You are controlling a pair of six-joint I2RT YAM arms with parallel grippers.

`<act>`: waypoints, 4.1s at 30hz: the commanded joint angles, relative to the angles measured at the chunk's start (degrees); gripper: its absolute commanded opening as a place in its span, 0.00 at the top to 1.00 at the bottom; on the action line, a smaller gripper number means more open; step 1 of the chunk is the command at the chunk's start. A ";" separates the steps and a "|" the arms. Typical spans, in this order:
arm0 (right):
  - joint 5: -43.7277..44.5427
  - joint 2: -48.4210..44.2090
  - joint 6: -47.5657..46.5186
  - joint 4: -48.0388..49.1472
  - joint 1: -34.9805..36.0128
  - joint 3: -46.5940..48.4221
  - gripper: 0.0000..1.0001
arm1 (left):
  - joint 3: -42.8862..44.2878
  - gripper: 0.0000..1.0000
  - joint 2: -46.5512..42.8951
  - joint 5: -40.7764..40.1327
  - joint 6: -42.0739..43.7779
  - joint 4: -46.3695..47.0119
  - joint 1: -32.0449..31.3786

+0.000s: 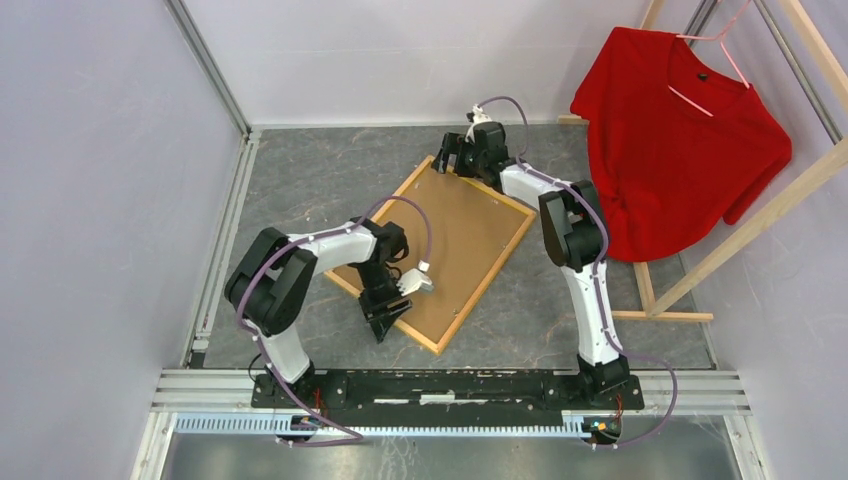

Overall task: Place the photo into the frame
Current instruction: Adjust the photo frame at the center of the board, then install the photo frame at the center of the board.

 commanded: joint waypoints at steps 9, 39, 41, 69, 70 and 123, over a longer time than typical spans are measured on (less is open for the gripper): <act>7.87 -20.35 -7.40 -11.35 -3.44 -9.17 0.02 | 3.38 0.15 -16.20 2.00 12.82 -1.98 1.93; -11.35 -55.54 9.35 15.85 -4.55 -72.78 0.02 | 20.39 0.76 14.52 10.91 6.33 5.33 36.81; -11.94 -53.28 8.77 15.52 -4.84 -70.89 0.02 | 17.85 0.78 14.29 10.45 7.51 5.16 36.66; -0.86 -60.01 7.30 9.00 -6.21 -66.43 0.08 | 9.23 0.51 2.90 19.21 11.67 -0.19 32.55; -1.20 -60.88 8.03 9.86 -5.38 -67.00 0.09 | 9.54 0.51 3.57 20.61 11.42 -0.36 32.42; -6.83 -23.76 15.92 24.73 32.32 -45.80 0.25 | 14.42 0.62 15.08 25.90 11.19 -2.80 29.37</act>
